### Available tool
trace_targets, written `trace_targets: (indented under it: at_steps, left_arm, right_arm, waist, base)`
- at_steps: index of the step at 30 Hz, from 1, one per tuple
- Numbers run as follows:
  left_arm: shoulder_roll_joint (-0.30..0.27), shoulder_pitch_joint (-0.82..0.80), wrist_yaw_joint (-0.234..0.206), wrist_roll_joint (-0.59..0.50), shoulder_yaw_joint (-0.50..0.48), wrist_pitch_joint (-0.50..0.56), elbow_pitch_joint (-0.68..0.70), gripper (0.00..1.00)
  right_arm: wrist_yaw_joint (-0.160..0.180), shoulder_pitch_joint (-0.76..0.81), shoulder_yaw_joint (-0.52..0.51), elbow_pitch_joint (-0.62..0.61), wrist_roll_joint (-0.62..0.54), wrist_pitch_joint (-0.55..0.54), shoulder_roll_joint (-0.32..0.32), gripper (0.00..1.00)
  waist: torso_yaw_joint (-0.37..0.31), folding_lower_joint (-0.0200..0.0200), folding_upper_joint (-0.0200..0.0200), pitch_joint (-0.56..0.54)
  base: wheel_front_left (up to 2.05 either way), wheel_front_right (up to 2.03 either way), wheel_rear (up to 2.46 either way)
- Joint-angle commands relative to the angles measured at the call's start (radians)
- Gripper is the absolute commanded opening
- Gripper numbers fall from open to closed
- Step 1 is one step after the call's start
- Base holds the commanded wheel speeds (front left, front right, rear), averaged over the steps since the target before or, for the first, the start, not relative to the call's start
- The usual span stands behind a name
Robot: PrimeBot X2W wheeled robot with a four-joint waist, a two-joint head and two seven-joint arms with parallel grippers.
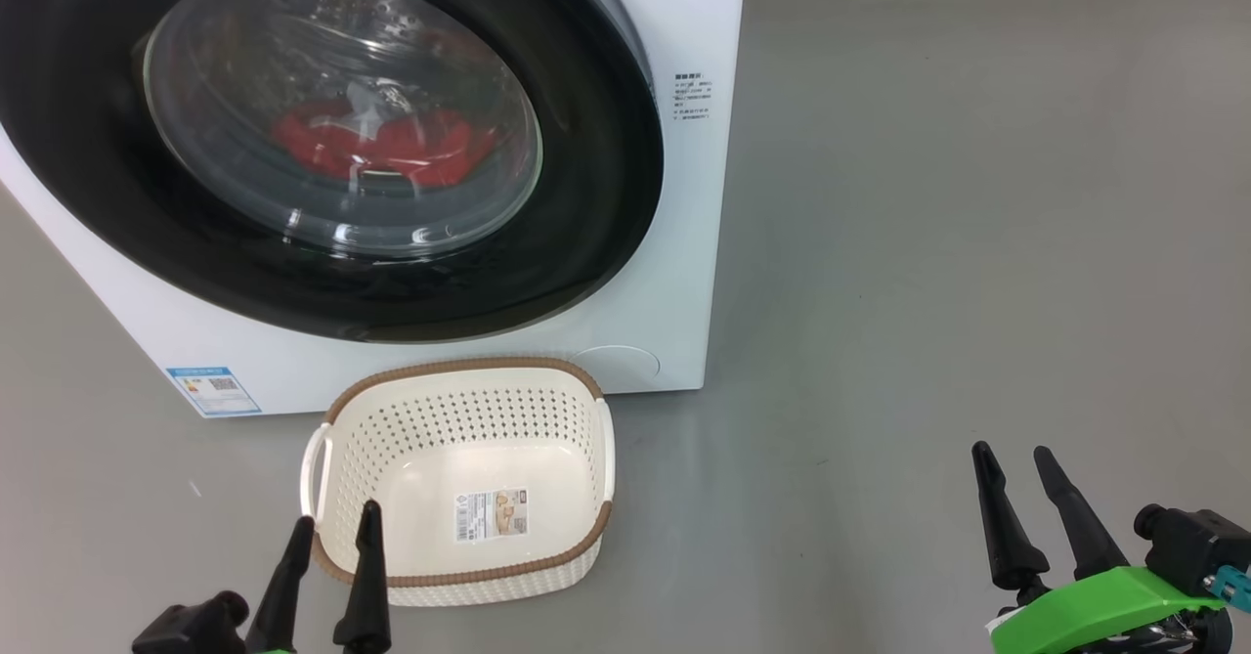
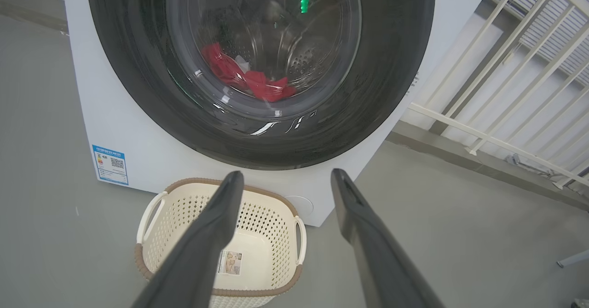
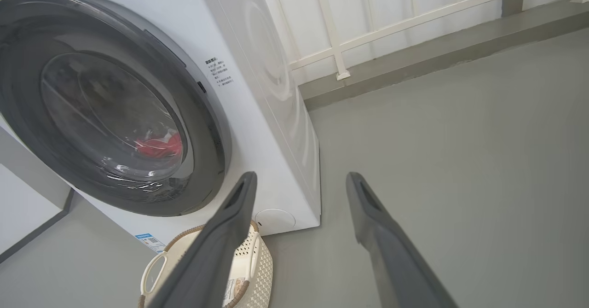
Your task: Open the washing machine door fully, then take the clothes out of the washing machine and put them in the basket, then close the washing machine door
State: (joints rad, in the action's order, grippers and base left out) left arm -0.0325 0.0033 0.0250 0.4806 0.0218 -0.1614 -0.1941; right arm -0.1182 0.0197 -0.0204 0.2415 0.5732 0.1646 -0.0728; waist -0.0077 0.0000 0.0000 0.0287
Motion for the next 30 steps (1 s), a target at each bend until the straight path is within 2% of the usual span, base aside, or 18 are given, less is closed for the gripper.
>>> trace_targets:
  at_steps: [1,10,30]
  left_arm:
    - [-0.014,-0.007,-0.01,-0.04,-0.02,-0.016,0.033,1.0]
    - [-0.015,0.001,-0.022,-0.155,-0.015,-0.046,0.041,1.0]
    - [-0.018,0.011,-0.033,-0.332,-0.02,-0.1,0.054,1.0]
  right_arm:
    - [-0.009,-0.002,0.019,-0.031,-0.037,0.015,-0.019,1.0]
    - [-0.01,0.009,0.017,-0.042,-0.136,0.044,-0.023,1.0]
    - [-0.012,0.023,-0.006,-0.052,-0.292,0.097,-0.014,1.0]
  waist:
    - [-0.001,0.0,0.0,0.001]
    - [-0.001,0.0,0.0,0.006]
    - [-0.002,0.0,0.0,0.012]
  base:
    - [0.0,0.0,0.0]
    - [0.0,0.0,0.0]
    - [0.0,0.0,0.0]
